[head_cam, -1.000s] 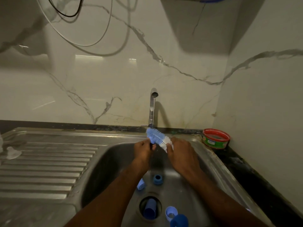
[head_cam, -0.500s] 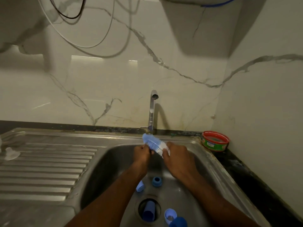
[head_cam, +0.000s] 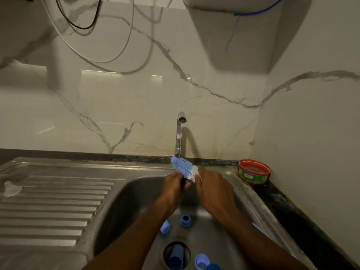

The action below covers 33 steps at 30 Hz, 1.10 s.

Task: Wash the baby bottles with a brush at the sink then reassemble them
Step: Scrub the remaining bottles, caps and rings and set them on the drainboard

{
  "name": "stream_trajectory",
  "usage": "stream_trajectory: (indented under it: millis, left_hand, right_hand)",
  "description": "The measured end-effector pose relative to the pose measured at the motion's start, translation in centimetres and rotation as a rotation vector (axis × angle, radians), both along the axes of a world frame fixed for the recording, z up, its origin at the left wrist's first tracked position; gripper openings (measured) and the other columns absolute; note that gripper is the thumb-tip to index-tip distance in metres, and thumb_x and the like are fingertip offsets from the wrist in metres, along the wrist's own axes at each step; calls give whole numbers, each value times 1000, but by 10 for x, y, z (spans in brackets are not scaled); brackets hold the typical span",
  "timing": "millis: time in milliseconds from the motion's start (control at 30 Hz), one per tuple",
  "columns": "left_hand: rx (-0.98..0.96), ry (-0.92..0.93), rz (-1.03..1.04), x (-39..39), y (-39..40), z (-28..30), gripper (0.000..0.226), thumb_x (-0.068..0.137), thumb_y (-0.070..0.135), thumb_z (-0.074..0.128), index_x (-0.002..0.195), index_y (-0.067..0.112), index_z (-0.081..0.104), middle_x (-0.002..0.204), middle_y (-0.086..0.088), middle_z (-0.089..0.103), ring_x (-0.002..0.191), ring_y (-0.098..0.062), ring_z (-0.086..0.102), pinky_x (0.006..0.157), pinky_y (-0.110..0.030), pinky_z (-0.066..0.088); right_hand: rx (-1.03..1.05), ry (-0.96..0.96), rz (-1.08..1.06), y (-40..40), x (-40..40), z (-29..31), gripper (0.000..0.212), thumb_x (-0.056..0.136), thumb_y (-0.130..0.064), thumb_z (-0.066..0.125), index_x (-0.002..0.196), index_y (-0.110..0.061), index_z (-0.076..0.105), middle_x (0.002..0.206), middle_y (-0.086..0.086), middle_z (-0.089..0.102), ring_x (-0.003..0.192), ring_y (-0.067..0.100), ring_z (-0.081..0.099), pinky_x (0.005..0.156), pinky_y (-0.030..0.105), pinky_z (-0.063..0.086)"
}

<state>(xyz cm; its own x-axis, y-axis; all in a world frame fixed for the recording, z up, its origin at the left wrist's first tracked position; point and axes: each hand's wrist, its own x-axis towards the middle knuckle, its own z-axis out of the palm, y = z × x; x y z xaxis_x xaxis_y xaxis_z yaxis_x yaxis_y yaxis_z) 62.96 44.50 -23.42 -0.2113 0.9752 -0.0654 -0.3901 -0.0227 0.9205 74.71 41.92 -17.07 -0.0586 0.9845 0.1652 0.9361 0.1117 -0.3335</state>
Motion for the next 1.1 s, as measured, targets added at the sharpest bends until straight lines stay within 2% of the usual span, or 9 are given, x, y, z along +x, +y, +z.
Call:
stream_trajectory:
  millis: [133, 233, 367, 500, 567, 700, 867, 1000, 1100]
  left_hand:
    - [4, 114, -36, 9, 3, 4, 17, 94, 20, 68, 109, 13, 73, 103, -9, 76, 100, -25, 71, 93, -38, 58]
    - [1, 15, 82, 0, 6, 1, 15, 97, 14, 63, 109, 9, 70, 105, -14, 74, 101, -28, 71, 81, -34, 60]
    - [9, -113, 5, -4, 5, 1, 15, 101, 15, 57, 111, 8, 65, 110, -17, 72, 102, -27, 71, 87, -35, 57]
    - [77, -48, -101, 10, 0, 8, 17, 98, 11, 61, 113, 8, 69, 109, -15, 74, 103, -25, 72, 90, -33, 59]
    - [81, -127, -4, 7, 0, 10, 16, 102, 12, 55, 111, 7, 68, 110, -17, 73, 101, -26, 71, 84, -31, 60]
    - [87, -158, 98, -11, 1, 8, 16, 103, 12, 52, 109, 7, 66, 109, -17, 70, 97, -24, 69, 63, -21, 59]
    - [46, -51, 76, -6, 0, 2, 15, 100, 12, 57, 109, 8, 69, 106, -16, 74, 105, -30, 70, 89, -35, 59]
    - [64, 110, -72, 6, 0, -1, 16, 101, 17, 58, 112, 13, 70, 108, -9, 74, 103, -22, 71, 78, -24, 56]
    - [96, 249, -63, 6, 5, 1, 13, 99, 15, 61, 107, 17, 71, 104, -4, 73, 105, -26, 68, 77, -21, 55]
  right_hand:
    - [-7, -20, 0, 10, 17, 8, 40, 107, -36, 46, 140, -14, 50, 135, 14, 58, 120, 26, 58, 103, 38, 45]
    - [147, -25, 27, -8, 21, -8, 38, 106, -40, 47, 138, -22, 53, 131, 5, 63, 113, 18, 61, 91, 27, 46]
    - [187, -3, 52, -5, 5, -14, 40, 104, -45, 47, 137, -23, 52, 128, 6, 63, 112, 21, 62, 91, 32, 50]
    - [108, -29, -93, 5, 9, 0, 41, 106, -41, 42, 136, -15, 50, 128, 15, 60, 115, 29, 59, 98, 41, 48]
    - [215, -49, -64, -2, 21, -2, 34, 106, -40, 36, 124, -19, 57, 109, 7, 64, 95, 24, 62, 83, 39, 53]
    - [166, -30, 7, -13, 22, -10, 38, 107, -40, 42, 137, -20, 54, 127, 3, 62, 111, 15, 61, 88, 24, 44]
    - [244, -1, -9, -14, 11, -14, 38, 107, -44, 40, 134, -24, 55, 125, 1, 60, 104, 14, 60, 77, 22, 42]
    - [83, 33, -59, 11, 0, -8, 43, 99, -49, 58, 133, -23, 57, 127, 7, 62, 112, 23, 61, 90, 33, 47]
    - [113, 6, -118, 12, 12, -8, 39, 105, -39, 50, 137, -17, 55, 134, 7, 60, 117, 21, 59, 96, 30, 45]
